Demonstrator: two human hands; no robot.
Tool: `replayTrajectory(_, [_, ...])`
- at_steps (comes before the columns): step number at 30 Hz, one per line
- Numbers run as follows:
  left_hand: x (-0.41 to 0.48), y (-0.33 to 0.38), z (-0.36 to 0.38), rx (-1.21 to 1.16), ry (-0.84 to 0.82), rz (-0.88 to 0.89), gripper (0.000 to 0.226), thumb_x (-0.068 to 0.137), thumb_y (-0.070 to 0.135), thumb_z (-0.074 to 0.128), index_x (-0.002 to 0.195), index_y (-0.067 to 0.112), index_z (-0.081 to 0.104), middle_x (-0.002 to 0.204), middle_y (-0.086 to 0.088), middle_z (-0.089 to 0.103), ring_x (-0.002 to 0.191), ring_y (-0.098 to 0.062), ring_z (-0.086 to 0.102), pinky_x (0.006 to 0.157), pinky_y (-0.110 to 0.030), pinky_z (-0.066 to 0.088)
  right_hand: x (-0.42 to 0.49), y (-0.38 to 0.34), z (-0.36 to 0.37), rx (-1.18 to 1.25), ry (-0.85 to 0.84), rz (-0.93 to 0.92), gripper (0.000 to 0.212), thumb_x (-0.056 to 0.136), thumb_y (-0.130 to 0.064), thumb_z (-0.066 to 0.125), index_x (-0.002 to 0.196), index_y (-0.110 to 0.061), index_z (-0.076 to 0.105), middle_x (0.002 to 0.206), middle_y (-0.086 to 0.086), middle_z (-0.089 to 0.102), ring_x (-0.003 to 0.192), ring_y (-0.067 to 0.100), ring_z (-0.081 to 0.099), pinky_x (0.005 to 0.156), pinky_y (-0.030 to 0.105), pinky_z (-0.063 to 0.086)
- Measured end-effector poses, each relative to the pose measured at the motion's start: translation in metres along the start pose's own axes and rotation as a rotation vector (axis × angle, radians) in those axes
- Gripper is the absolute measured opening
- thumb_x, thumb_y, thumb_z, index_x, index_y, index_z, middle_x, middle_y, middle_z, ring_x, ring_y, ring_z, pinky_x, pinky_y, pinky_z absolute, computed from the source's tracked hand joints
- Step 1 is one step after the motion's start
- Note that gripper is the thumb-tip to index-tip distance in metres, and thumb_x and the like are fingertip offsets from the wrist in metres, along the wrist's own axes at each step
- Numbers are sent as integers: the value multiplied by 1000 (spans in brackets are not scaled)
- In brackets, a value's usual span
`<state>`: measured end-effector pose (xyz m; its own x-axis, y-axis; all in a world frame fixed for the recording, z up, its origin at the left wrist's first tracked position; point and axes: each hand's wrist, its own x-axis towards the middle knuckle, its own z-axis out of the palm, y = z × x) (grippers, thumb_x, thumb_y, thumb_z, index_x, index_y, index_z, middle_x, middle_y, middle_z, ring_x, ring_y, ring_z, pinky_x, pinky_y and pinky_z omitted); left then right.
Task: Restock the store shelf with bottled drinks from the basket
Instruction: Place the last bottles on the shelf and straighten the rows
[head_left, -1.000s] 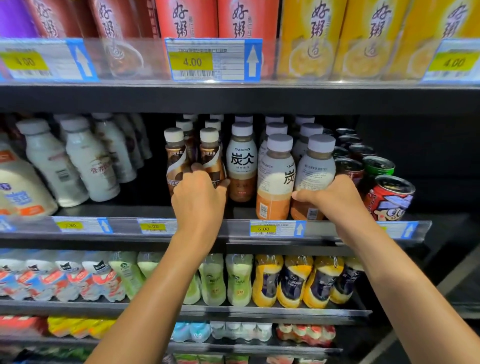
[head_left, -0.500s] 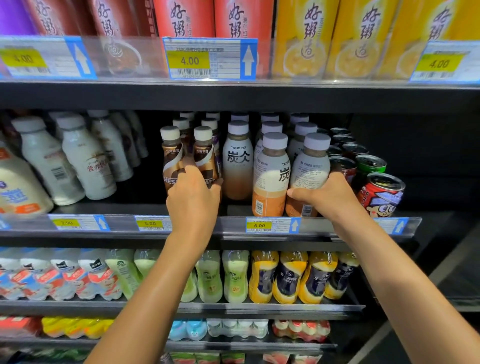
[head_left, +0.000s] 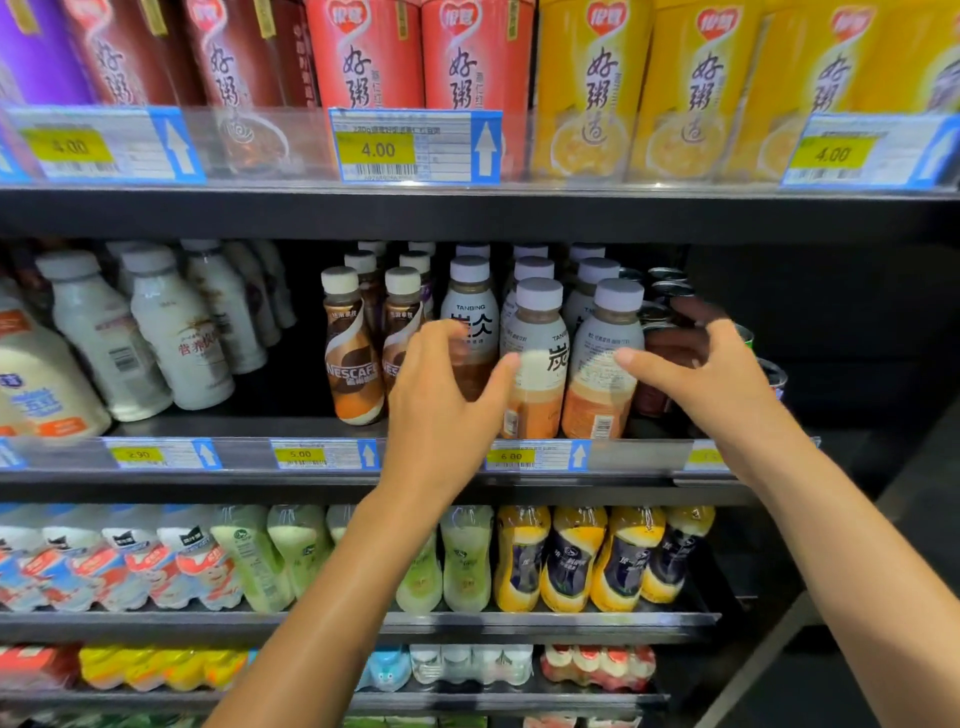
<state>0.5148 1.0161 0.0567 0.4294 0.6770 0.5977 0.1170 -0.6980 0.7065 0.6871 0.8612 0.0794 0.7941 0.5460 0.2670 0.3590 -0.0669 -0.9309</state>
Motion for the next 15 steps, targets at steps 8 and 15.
replayTrajectory(8, [-15, 20, 43, 55, -89, -203, 84, 71, 57, 79, 134, 21, 36, 128, -1, 46, 117, -22, 52, 93, -43, 50, -7, 17, 2, 45, -125, -65, 71, 78, -8, 79, 138, -18, 42, 131, -1, 60, 123, 14, 57, 105, 38, 47])
replayTrajectory(15, [-6, 24, 50, 283, -69, -224, 76, 73, 54, 80, 122, 13, 38, 118, -8, 52, 106, -35, 58, 81, -47, 52, 5, 26, 9, -141, -196, -21, 80, 78, -9, 79, 142, -22, 34, 132, -1, 60, 113, 12, 62, 95, 39, 54])
